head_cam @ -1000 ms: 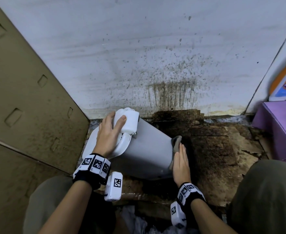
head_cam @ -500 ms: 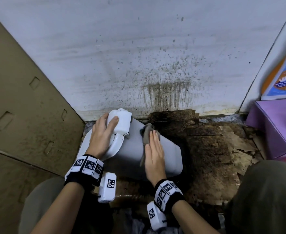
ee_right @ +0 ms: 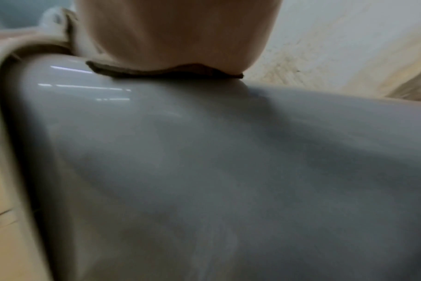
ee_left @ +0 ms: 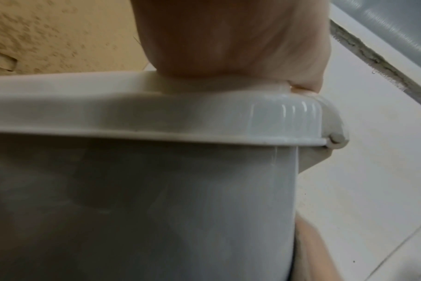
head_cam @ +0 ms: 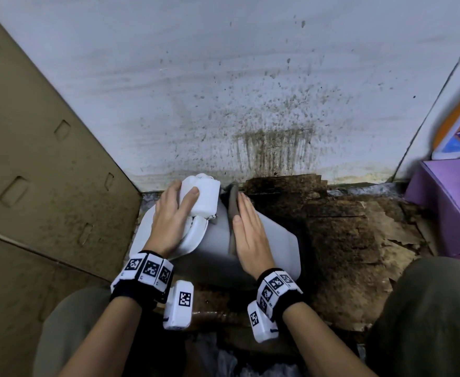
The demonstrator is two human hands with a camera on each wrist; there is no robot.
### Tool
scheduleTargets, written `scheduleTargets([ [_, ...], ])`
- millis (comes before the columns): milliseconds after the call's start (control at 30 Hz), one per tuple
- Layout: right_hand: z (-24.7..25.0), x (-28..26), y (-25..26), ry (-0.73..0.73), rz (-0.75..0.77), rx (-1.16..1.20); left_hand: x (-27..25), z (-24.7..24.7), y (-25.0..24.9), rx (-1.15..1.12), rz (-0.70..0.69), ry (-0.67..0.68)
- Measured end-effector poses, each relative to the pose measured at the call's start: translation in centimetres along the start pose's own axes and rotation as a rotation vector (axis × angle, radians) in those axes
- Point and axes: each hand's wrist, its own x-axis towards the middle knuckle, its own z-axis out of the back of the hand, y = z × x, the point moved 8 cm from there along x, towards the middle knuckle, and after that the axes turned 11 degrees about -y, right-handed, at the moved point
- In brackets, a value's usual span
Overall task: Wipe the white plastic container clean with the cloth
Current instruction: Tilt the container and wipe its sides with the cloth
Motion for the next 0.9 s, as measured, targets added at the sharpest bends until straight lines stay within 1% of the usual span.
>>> scheduleTargets([
  [133, 1.6, -0.4, -5.1, -0.038, -0.173, 0.012, 0.3, 0.1, 0.2, -0.002, 0.011, -0.001],
  [267, 3.8, -1.7, -9.6, -0.052, -0.338, -0.066, 0.2, 0.1, 0.0, 0.004, 0.000, -0.005],
  [333, 4.8, -2.5, -11.4, -0.059, -0.394, -0.111, 0.0, 0.0, 0.0, 0.004, 0.001, -0.003],
  [467, 5.4, -3.5, -13.2, -0.083, -0.509, -0.064, -0.2, 0.0, -0.2, -0.015, -0.002, -0.011],
  [600, 5.0, -3.4, -12.9, -0.113, -0.493, -0.067, -0.1, 0.3, -0.1, -0.027, 0.000, -0.005],
  [700, 4.5, -3.1, -11.7, -0.156, -0.410, -0.156, -0.1, 0.3, -0.3, -0.032, -0.023, 0.000],
  [767, 3.7, -2.7, -9.9, -0.168, -0.338, -0.153, -0.1, 0.1, -0.4, -0.025, -0.022, 0.004],
  [900, 1.6, -1.6, -4.4, -0.140, -0.233, -0.046, 0.0, 0.1, -0.4, -0.010, -0.009, 0.008],
])
